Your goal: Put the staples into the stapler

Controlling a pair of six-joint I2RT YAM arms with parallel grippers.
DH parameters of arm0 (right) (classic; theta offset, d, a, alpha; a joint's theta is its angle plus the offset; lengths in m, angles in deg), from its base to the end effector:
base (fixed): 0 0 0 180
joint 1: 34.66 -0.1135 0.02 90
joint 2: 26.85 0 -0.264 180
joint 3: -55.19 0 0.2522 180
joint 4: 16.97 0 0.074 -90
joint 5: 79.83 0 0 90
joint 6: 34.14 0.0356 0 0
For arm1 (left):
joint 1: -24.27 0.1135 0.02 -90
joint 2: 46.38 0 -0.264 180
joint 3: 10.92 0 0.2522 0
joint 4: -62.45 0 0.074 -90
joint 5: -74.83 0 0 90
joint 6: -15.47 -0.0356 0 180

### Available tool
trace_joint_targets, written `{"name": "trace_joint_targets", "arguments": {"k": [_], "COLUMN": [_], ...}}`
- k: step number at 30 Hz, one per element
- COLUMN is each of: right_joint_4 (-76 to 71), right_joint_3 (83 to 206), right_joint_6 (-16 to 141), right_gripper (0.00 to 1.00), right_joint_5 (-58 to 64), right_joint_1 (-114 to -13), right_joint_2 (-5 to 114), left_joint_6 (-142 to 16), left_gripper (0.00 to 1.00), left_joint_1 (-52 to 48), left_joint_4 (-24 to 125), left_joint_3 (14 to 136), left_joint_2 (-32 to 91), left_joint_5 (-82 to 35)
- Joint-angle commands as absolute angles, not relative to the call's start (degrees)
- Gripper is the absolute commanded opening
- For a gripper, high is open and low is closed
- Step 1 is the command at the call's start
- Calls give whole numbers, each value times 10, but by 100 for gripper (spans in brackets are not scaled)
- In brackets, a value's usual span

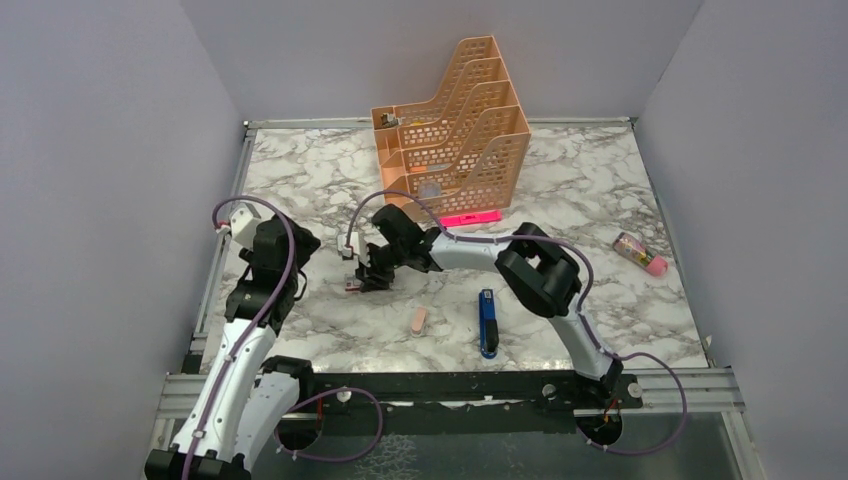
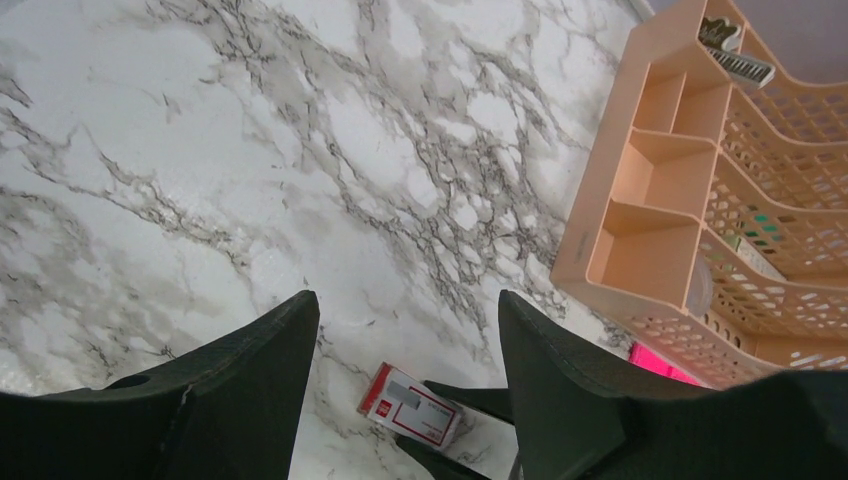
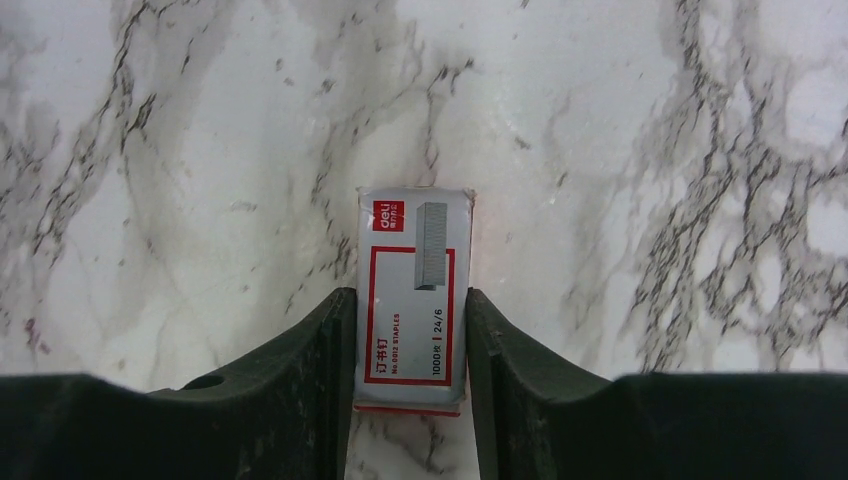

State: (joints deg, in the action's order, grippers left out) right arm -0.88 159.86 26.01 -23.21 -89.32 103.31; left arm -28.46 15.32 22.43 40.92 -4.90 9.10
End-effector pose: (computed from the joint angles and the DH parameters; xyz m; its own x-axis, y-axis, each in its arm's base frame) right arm 0.2706 0.4155 0.1379 0.1246 -0.5429 -0.8305 -0.9883 -0.1417 -0.0556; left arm 0.1631 -0.0109 0.2810 -0.1872 -0.6352 -0.7494 -0.4984 0.7188 -0.4847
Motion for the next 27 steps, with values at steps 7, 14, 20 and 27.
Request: {"name": "trace_joint_targets", "arguments": {"k": [7,14,20,27], "right_joint_4": [-9,-27,-16,-10], "right_joint_3": [1404,1350,1372,1376], "right_joint_6": [241,234,230,226], "right_gripper": [41,43,65,56], "right_joint_5": [-185,-170,-190,-205], "right_joint_1": [-852,-826,-826,-826], "right_joint_2": [915,878,895,905], "left_joint_6": [-339,-344,-334,-297], "left_gripper": [68,65,64,49], "left_joint_1": [156,156,156,154], "left_joint_4": [276,372,490,633], "left_joint_3": [378,334,296,267], "left_joint_2": [38,121,210,287], "left_joint_5": [-72,-233,-373,-447]}}
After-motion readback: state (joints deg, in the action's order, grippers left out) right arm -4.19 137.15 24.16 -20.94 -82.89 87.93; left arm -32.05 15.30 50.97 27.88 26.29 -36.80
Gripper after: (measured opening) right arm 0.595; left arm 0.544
